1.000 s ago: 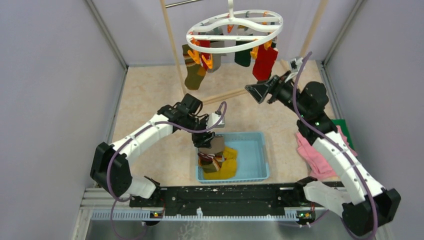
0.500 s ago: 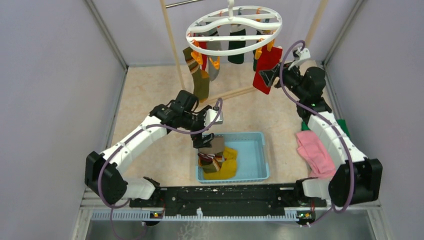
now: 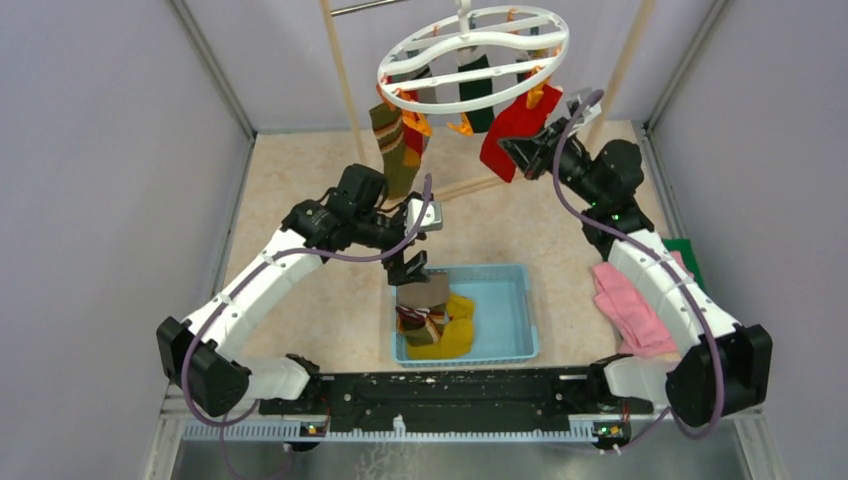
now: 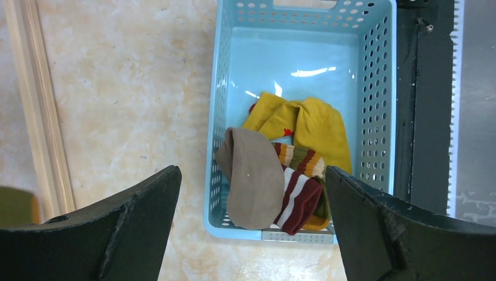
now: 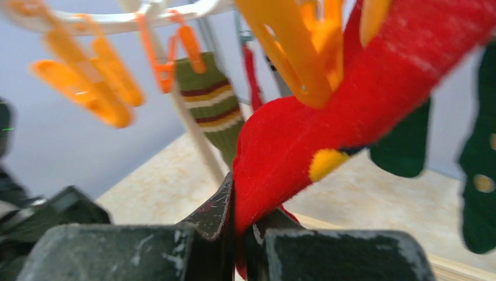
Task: Remove the socks clipped to the hanger
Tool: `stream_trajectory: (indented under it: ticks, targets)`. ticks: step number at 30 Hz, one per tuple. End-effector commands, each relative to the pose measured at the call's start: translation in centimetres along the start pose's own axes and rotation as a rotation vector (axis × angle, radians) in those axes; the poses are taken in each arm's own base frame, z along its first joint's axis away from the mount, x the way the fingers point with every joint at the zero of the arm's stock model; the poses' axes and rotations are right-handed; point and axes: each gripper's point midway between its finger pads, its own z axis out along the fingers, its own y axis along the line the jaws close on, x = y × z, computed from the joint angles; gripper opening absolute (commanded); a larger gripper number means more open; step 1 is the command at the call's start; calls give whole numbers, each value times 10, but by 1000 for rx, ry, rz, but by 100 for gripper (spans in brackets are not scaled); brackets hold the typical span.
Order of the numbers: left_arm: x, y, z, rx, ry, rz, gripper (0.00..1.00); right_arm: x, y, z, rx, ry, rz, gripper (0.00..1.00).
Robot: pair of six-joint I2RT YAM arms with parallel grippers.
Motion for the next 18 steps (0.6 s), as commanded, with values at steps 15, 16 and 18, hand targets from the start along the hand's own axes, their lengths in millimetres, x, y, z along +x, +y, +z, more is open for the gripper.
stream_trajectory:
  ticks: [15, 16, 18]
  targets:
    - [-90, 29, -23, -95, -226, -17, 99, -9, 136, -22, -402, 9, 230, 0]
    - [-96, 33, -23, -98, -240, -17, 99, -10, 139, -22, -410, 10, 239, 0]
    - [-110, 41, -24, -116, -270, -19, 99, -12, 146, -21, -430, 10, 260, 0]
